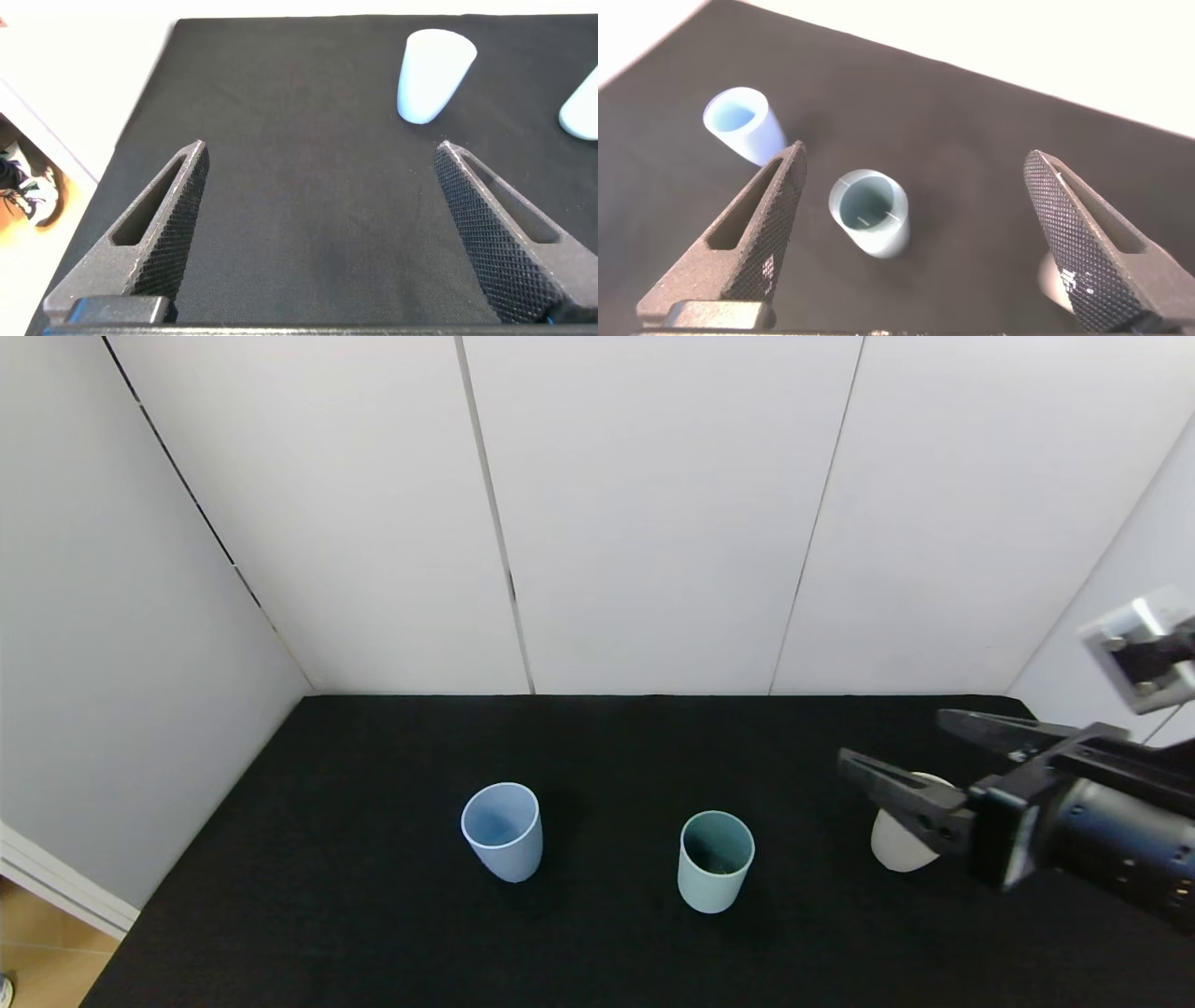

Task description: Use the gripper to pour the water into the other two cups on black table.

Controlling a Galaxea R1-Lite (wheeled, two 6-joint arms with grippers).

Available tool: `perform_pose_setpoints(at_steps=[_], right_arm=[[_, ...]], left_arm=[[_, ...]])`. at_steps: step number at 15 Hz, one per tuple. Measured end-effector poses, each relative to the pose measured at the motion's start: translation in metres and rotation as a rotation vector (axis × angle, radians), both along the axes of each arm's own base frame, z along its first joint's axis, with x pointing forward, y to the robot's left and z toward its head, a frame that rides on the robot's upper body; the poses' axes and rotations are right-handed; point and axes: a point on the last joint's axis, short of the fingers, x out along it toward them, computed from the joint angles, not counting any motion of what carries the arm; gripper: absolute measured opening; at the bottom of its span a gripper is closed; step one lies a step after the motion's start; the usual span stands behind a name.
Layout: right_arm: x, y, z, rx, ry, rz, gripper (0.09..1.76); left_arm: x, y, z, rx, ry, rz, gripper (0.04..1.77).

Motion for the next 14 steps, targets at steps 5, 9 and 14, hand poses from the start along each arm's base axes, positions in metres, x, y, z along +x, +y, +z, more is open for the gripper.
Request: perform_pose_setpoints(at_steps=[5,9,14], right_arm=[[-0.073,-0.072,0.027,-0.087,-0.030,-0.120,1.70],[-0.139,-0.116,0.024,-0.103,-0.055,-0.262,1.70],[-0.207,-0.135,-0.008,-0.103,-0.042,-0.658,1.70]], left_arm=[[0.000,0.000,0.000,0.000,0.000,0.000,1.72],[0.000,0.000,0.000,0.000,0.000,0.000,1.72],[0.000,0.000,0.000,0.000,0.000,0.000,1.72]])
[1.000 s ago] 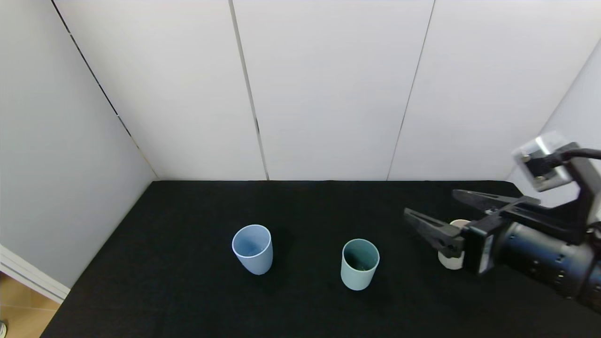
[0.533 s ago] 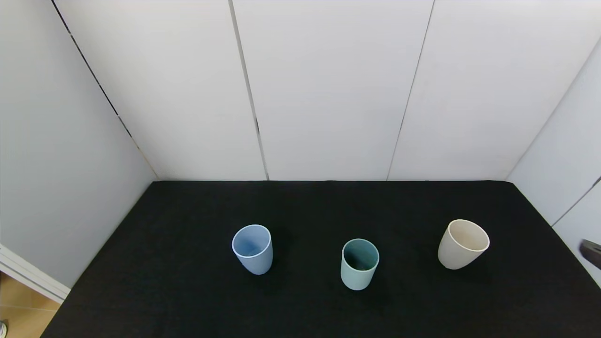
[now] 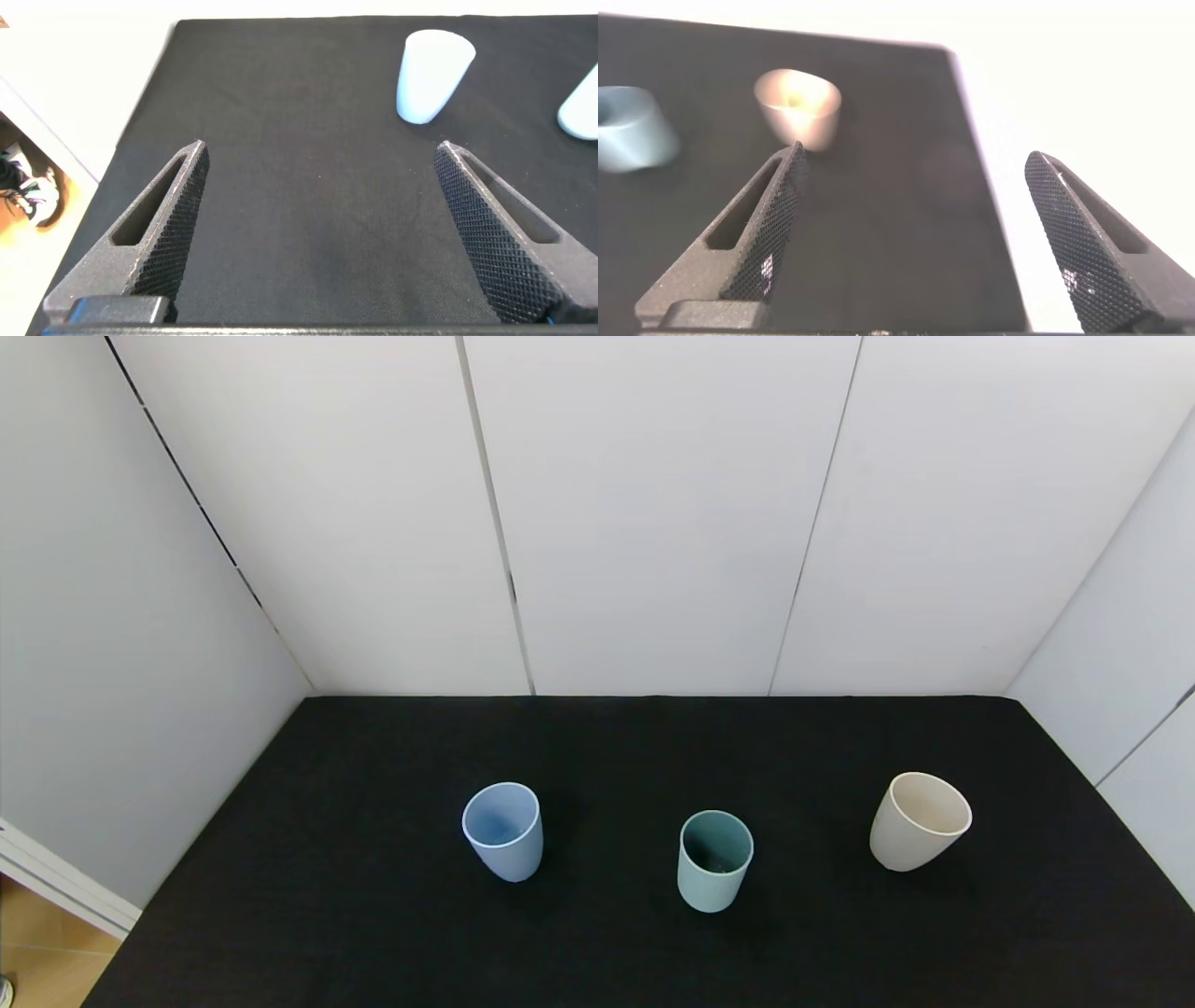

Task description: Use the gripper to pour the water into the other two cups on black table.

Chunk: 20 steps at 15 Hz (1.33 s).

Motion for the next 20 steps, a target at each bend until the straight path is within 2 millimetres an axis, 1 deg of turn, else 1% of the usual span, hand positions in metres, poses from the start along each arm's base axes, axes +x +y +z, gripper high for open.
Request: perform_pose_setpoints(at_steps=[1,3,6,8,11,13,14,15,17,19,20], right_arm=[[-0.007,0.000,-0.003,0.032,-0.016,-0.044,1.70],[-0.016,0.000,-0.001,0.021,-0.053,-0.032,1.70],[-0.022,0.008,0.000,-0.031,-0.066,-0.022,1.70],[-0.025,0.012,-0.003,-0.018,-0.076,-0.007,1.70],[-0.035,0.011,-0.017,-0.015,-0.109,0.026,1.70],[-0.044,0.011,-0.032,-0.024,-0.151,0.080,1.70],[-0.045,0.011,-0.042,-0.019,-0.162,0.087,1.70],[-0.044,0.011,-0.049,-0.005,-0.180,0.087,1.70],[-0.033,0.011,-0.060,-0.008,-0.239,0.090,1.70],[-0.016,0.011,-0.075,-0.029,-0.300,0.096,1.70],[-0.006,0.011,-0.086,-0.041,-0.317,0.107,1.70]], left_arm=[[0.000,0.000,0.000,0.000,0.000,0.000,1.72],[0.000,0.000,0.000,0.000,0.000,0.000,1.72],[0.000,0.000,0.000,0.000,0.000,0.000,1.72],[0.000,0.000,0.000,0.000,0.000,0.000,1.72],[0.000,0.000,0.000,0.000,-0.001,0.000,1.72],[0.000,0.000,0.000,0.000,0.000,0.000,1.72],[0.000,0.000,0.000,0.000,0.000,0.000,1.72],[0.000,0.000,0.000,0.000,0.000,0.000,1.72],[0.000,0.000,0.000,0.000,0.000,0.000,1.72],[0.000,0.000,0.000,0.000,0.000,0.000,1.72],[0.000,0.000,0.000,0.000,0.000,0.000,1.72]])
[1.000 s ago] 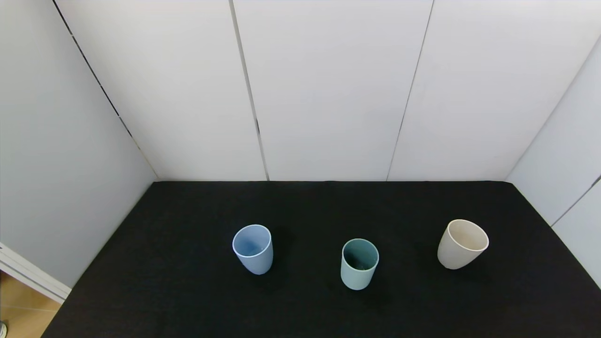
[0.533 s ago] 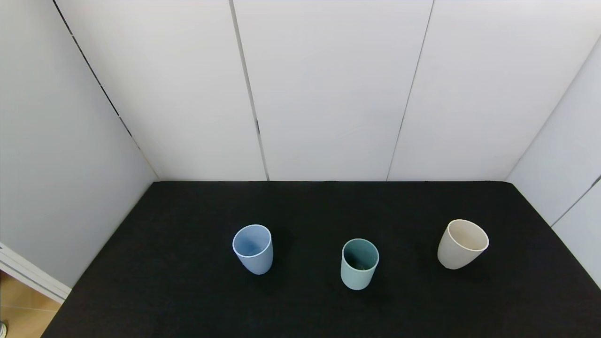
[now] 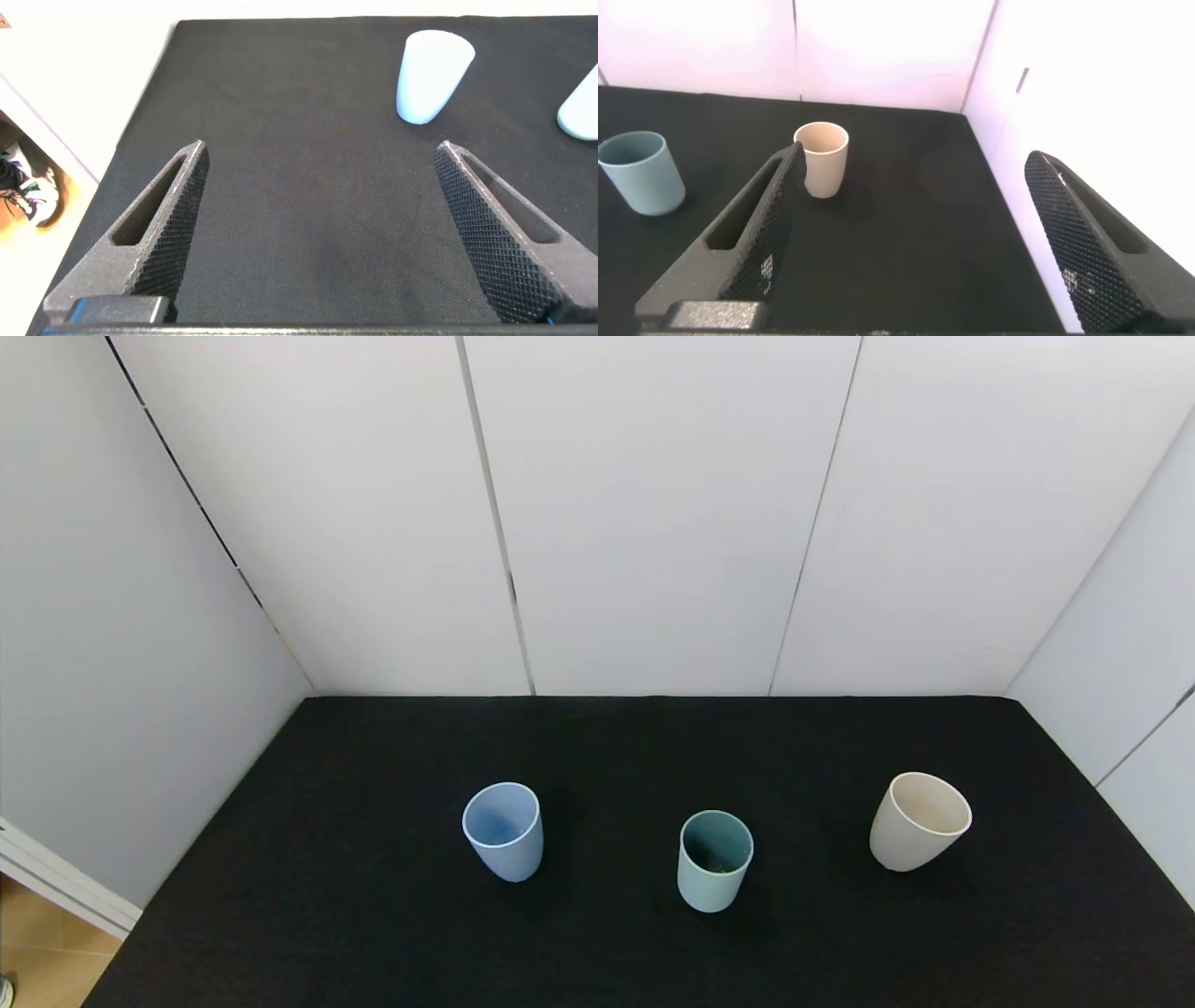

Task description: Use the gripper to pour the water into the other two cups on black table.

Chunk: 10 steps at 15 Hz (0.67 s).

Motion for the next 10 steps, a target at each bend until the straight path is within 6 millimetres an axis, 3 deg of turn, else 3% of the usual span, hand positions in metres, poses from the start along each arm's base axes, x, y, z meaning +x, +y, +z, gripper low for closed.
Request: perform_pose_setpoints(at_steps=[2,4,10], right_arm=[[0.015,0.001,-0.024,-0.031,0.010,0.043,1.70],[0.022,0.002,-0.049,-0.023,0.136,0.102,1.70],[0.023,0.002,-0.056,0.114,0.169,0.099,1.70]], left_arm=[[0.000,0.000,0.000,0.000,0.000,0.000,1.72],[0.000,0.000,0.000,0.000,0.000,0.000,1.72],[0.000,0.000,0.000,0.000,0.000,0.000,1.72]])
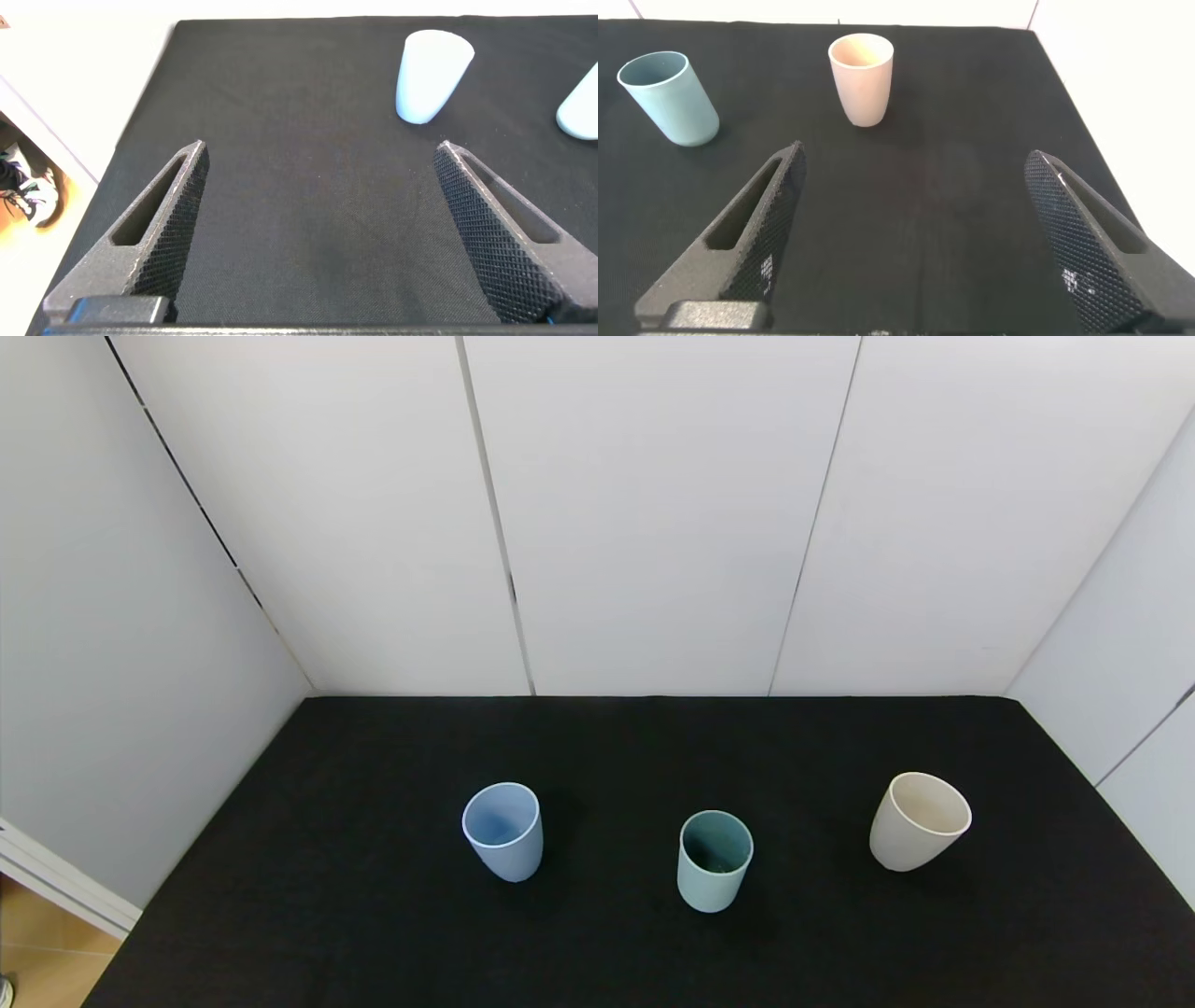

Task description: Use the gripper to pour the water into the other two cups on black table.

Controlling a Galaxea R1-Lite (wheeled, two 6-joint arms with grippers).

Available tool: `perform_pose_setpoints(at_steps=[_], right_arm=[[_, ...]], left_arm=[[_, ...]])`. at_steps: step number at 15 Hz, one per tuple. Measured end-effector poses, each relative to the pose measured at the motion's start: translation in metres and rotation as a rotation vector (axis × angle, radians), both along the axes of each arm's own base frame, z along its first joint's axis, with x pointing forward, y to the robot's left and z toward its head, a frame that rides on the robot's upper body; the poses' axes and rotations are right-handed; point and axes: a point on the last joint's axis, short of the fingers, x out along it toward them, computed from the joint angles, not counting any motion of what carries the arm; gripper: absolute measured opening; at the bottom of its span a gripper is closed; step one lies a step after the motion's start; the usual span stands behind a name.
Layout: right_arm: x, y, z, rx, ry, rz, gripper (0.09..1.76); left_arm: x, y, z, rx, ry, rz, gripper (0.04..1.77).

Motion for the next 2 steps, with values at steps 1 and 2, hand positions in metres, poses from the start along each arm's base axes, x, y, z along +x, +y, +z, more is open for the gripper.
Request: perform_pose_setpoints(at_steps=[1,2], right_arm=[[0.0000,0.0000,-0.0002,0.000,0.001,0.001,1.70],[0.0000,0.0000,-0.0002,0.000,0.001,0.000,1.70]], left_arm=[[0.0000,0.0000,0.0000,0.000,0.000,0.000,1.72],[0.0000,0.0000,0.0000,0.000,0.000,0.000,1.72]])
